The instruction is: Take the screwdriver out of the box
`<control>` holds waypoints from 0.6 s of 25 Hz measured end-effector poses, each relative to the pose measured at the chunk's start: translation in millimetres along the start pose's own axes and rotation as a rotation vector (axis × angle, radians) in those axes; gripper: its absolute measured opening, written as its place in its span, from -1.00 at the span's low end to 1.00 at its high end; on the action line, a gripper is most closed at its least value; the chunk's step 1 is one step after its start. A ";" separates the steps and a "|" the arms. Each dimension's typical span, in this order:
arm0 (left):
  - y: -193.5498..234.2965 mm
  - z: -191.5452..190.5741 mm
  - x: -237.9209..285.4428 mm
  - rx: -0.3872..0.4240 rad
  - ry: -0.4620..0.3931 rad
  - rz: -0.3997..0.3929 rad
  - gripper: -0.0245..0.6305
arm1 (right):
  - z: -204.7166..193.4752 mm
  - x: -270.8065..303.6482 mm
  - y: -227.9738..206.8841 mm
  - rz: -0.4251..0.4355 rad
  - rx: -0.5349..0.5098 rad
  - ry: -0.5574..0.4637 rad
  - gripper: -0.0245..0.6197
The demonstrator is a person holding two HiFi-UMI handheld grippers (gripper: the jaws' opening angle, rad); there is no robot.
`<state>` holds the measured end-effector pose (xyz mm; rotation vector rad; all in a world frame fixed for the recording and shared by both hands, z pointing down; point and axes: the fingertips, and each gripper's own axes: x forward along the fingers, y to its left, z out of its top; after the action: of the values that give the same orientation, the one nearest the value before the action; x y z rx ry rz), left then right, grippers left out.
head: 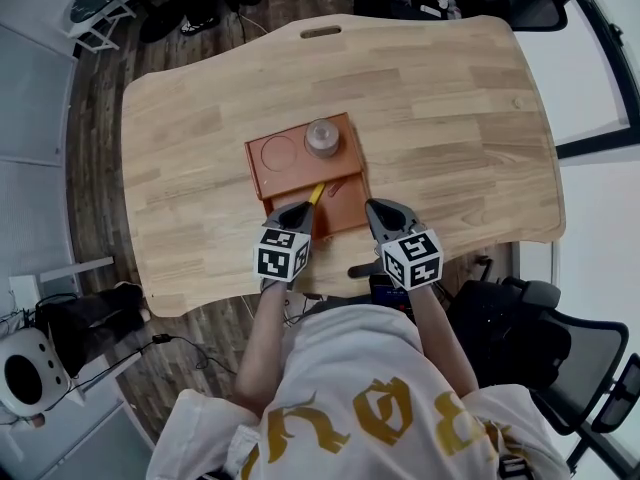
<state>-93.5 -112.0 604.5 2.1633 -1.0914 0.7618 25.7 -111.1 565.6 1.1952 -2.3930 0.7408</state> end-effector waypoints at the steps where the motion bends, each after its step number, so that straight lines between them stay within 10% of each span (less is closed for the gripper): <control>1: -0.4 -1.8 3.4 0.002 0.016 -0.007 -0.89 | -0.2 1.0 -1.4 0.002 0.007 0.003 -0.89; 15: 5.5 -16.5 42.3 0.025 0.168 -0.008 -0.52 | 1.6 26.4 -8.2 0.092 0.082 0.022 -0.89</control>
<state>-80.7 -123.9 646.8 2.0808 -0.9906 0.9396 17.0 -132.6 580.7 1.1075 -2.4343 0.8841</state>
